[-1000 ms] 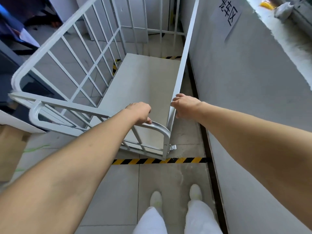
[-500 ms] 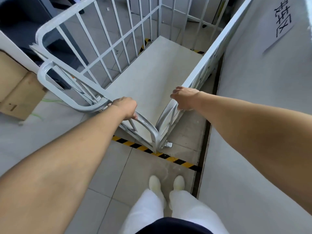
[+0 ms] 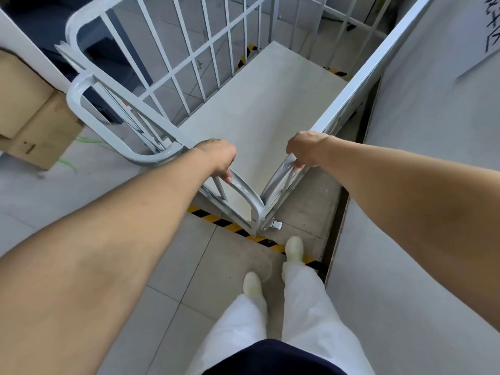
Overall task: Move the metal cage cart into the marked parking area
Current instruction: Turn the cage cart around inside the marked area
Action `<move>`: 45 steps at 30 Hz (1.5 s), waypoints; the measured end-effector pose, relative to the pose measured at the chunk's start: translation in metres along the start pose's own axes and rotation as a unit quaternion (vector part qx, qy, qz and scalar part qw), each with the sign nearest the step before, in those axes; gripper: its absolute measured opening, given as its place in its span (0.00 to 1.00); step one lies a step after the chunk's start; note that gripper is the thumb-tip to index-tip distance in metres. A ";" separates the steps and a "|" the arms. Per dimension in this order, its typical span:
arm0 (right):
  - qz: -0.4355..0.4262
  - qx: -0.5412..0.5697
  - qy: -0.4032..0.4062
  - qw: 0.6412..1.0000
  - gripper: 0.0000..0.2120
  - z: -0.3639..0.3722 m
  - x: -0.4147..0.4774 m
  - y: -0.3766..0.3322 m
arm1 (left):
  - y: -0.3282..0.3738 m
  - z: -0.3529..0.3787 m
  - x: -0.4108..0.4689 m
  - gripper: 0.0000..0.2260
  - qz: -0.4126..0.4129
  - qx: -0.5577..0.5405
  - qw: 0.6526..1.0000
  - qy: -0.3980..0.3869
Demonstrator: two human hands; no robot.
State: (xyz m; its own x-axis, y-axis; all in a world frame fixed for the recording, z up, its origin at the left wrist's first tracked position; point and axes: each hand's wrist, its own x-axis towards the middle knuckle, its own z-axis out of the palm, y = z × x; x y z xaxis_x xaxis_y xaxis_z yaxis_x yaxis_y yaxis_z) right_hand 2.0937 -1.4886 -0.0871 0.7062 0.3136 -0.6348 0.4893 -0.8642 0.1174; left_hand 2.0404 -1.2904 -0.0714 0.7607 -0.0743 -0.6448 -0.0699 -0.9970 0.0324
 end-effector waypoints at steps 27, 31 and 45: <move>-0.045 -0.111 -0.031 0.992 0.29 -0.016 0.007 -0.007 | -0.004 0.008 0.002 0.17 -0.007 -0.056 0.998 0.034; -0.043 -0.106 -0.031 0.993 0.29 -0.015 0.007 -0.008 | -0.005 0.008 0.003 0.19 -0.007 -0.061 0.997 0.042; -0.064 -0.168 -0.057 0.982 0.29 -0.025 0.013 -0.016 | -0.009 0.007 0.004 0.18 -0.007 -0.060 0.997 0.044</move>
State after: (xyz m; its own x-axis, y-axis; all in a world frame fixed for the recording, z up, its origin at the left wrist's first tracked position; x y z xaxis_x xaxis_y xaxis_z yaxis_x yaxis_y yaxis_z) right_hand 2.1081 -1.4606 -0.0778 0.5763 0.3484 -0.7393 0.7243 -0.6367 0.2645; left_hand 2.0396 -1.2819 -0.0795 0.8156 -0.0566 -0.5759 0.0143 -0.9929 0.1179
